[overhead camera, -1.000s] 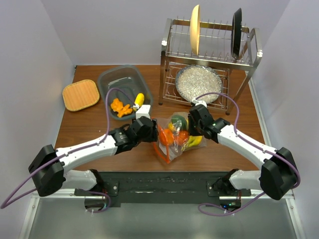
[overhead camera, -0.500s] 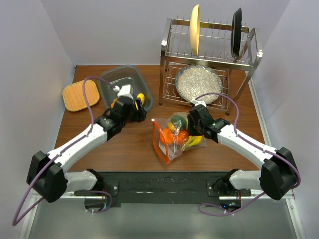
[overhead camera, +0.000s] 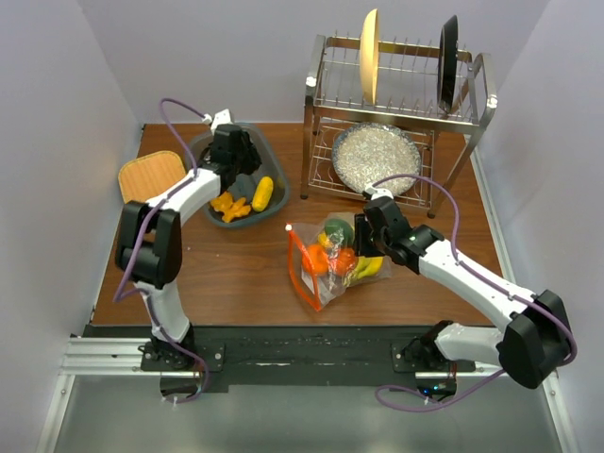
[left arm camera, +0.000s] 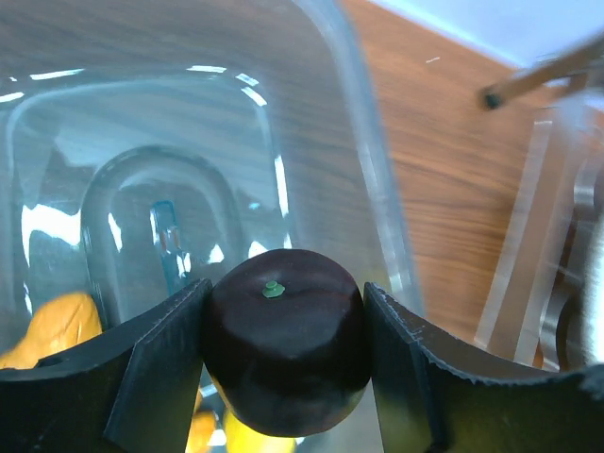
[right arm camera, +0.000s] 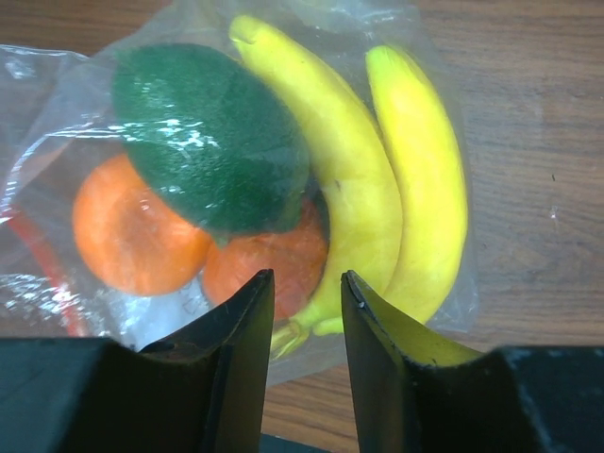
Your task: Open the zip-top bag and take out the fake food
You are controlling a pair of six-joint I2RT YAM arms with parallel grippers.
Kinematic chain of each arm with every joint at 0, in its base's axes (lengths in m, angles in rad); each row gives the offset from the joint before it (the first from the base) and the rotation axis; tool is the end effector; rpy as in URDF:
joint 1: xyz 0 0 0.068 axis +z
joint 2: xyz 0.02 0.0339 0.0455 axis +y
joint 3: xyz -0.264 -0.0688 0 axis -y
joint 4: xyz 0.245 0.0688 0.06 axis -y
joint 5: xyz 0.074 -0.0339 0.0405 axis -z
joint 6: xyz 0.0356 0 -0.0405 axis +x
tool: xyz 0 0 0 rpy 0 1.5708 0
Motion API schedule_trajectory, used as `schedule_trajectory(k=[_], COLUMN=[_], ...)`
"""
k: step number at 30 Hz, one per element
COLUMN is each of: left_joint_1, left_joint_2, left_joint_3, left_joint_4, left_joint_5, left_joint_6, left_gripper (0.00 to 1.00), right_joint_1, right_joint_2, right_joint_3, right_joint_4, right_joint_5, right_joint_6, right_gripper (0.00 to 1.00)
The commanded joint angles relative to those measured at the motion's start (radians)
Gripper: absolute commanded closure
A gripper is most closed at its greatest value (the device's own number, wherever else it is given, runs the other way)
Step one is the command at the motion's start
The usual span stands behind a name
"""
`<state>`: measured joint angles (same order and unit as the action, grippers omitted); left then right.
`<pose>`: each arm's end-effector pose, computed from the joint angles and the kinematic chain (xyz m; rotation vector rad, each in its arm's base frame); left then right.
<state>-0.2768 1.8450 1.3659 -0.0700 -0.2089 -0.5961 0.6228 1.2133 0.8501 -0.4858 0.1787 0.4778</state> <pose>0.4151 -0.1102 0.2511 -0.4594 2.0708 -0.3005 0.2067 0.1407 0.2480 -0.0937 2.4210 0.2930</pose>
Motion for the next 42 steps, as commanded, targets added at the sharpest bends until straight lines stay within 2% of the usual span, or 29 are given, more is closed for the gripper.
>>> schedule_trajectory(k=[1, 2, 3, 4, 6, 10, 14, 17, 18, 19, 23, 26, 28, 31, 37, 42], left_joint_1=[0.031, 0.033, 0.034, 0.034, 0.034, 0.034, 0.015, -0.038, -0.059, -0.108, -0.26, -0.402, -0.5, -0.591, -0.665, -0.68], left_joint_2=[0.097, 0.106, 0.12, 0.123, 0.109, 0.06, -0.087, -0.266, -0.356, -0.397, -0.57, -0.687, -0.693, -0.653, -0.463, -0.363], left_joint_3=[0.114, 0.127, 0.153, 0.163, 0.17, 0.138, -0.011, -0.212, -0.31, -0.353, -0.563, -0.648, -0.672, -0.703, -0.639, -0.577], left_joint_4=[0.038, 0.029, 0.013, -0.02, -0.037, -0.088, -0.103, -0.082, -0.076, -0.085, -0.12, -0.113, -0.09, 0.007, 0.145, 0.153], left_joint_5=[0.02, 0.016, 0.008, -0.003, 0.0, 0.005, 0.019, 0.037, 0.039, 0.036, 0.025, -0.003, -0.023, -0.027, -0.029, -0.109], left_joint_6=[0.044, 0.045, 0.047, 0.048, 0.055, 0.058, 0.024, -0.034, -0.04, -0.048, -0.129, -0.218, -0.257, -0.301, -0.304, -0.298], left_gripper=[0.35, 0.31, 0.22, 0.17, 0.08, 0.05, 0.14, 0.28, 0.35, 0.38, 0.5, 0.53, 0.53, 0.54, 0.46, 0.36], right_joint_1=[-0.001, -0.001, 0.0, 0.0, -0.001, 0.0, -0.001, 0.002, 0.002, 0.0, 0.006, 0.012, 0.02, 0.034, 0.043, 0.043], right_joint_2=[-0.041, -0.046, -0.05, -0.057, -0.061, -0.052, -0.049, -0.049, -0.052, -0.054, -0.064, -0.043, -0.017, 0.006, 0.031, 0.049], right_joint_3=[0.053, 0.053, 0.053, 0.052, 0.05, 0.055, 0.066, 0.075, 0.076, 0.076, 0.069, 0.063, 0.066, 0.064, 0.055, 0.037], right_joint_4=[-0.013, -0.016, -0.019, -0.017, -0.019, -0.014, -0.005, -0.005, -0.005, -0.005, 0.012, 0.032, 0.041, 0.056, 0.062, 0.058], right_joint_5=[-0.031, -0.034, -0.036, -0.041, -0.039, -0.042, -0.056, -0.064, -0.065, -0.068, -0.082, -0.087, -0.094, -0.091, -0.053, -0.032], right_joint_6=[-0.018, -0.022, -0.022, -0.027, -0.031, -0.031, -0.03, -0.03, -0.031, -0.027, -0.016, -0.007, 0.001, 0.01, 0.015, 0.002], right_gripper=[0.6, 0.57, 0.54, 0.52, 0.43, 0.35, 0.37, 0.43, 0.45, 0.49, 0.57, 0.59, 0.61, 0.63, 0.64, 0.64])
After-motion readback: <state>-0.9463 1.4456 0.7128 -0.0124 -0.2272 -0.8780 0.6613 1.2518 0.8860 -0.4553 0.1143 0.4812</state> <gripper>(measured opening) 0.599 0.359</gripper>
